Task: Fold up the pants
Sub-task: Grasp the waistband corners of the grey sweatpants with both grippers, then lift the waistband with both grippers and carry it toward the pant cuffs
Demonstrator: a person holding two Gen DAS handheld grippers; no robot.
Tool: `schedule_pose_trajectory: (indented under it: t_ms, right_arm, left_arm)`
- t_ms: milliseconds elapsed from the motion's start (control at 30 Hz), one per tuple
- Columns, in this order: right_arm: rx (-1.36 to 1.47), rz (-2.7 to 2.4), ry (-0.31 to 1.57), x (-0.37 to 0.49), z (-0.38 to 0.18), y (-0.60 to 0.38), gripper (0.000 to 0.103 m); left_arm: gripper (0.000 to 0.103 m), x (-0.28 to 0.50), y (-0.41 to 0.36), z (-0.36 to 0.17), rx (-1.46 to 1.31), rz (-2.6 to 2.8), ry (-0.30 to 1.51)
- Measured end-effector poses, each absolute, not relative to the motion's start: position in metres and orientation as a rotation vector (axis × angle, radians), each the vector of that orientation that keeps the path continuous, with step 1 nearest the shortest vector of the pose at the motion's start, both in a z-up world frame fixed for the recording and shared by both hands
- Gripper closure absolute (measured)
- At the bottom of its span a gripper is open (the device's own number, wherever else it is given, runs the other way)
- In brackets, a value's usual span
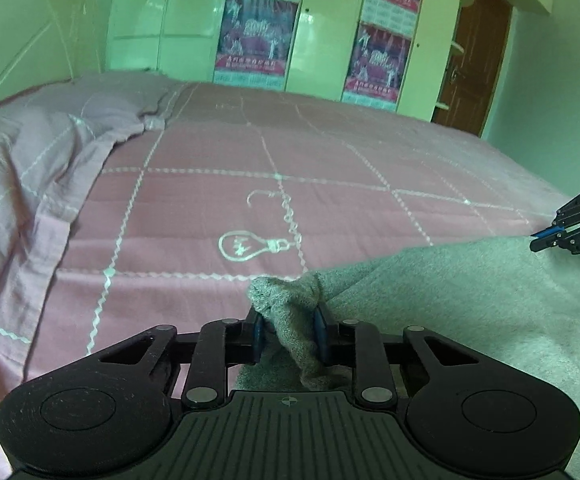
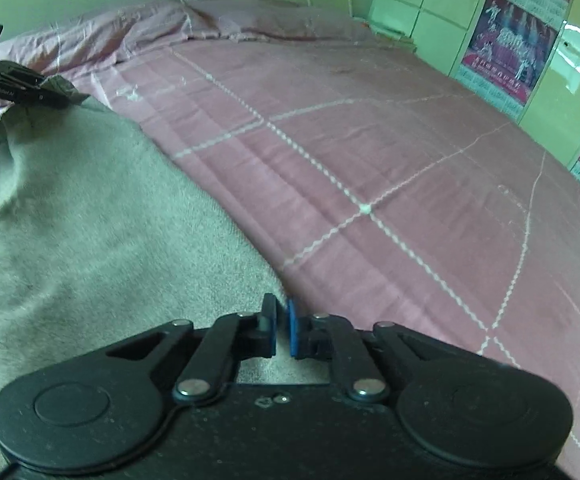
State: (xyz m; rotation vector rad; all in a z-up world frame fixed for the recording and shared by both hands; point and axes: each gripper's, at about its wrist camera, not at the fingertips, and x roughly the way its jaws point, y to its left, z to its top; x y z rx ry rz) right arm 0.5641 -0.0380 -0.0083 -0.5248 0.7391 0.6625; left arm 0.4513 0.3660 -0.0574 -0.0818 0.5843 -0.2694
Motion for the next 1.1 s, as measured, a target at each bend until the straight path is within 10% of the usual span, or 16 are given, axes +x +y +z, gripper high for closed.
schedule_pose_trajectory:
  t_ms: [467, 600, 867, 1100]
  right_arm:
    - [-0.715, 0.667, 0.498, 0.291, 0.037, -0.069, 0.101]
    - [-0.434, 0.547, 0.617, 0.256, 0.007, -0.093, 0.087]
    - [0.243, 0.351, 0.662, 0.246, 0.001, -0.16, 0.057]
    - [0.662, 0.267, 0.746, 0.295, -0.04, -0.188, 0.058]
  left_arm:
    - [0.082, 0.237, 0.353, 0.004, 0.053, -0.331, 0.388]
    - [0.073, 0.194, 0.343, -0.04, -0.005, -0.1, 0.625]
    - [0.052, 0.141, 0.351, -0.024, -0.535, 0.052, 0.534]
    - [0.05, 0.191, 0.344, -0.055, -0.825, 0.011, 0.618]
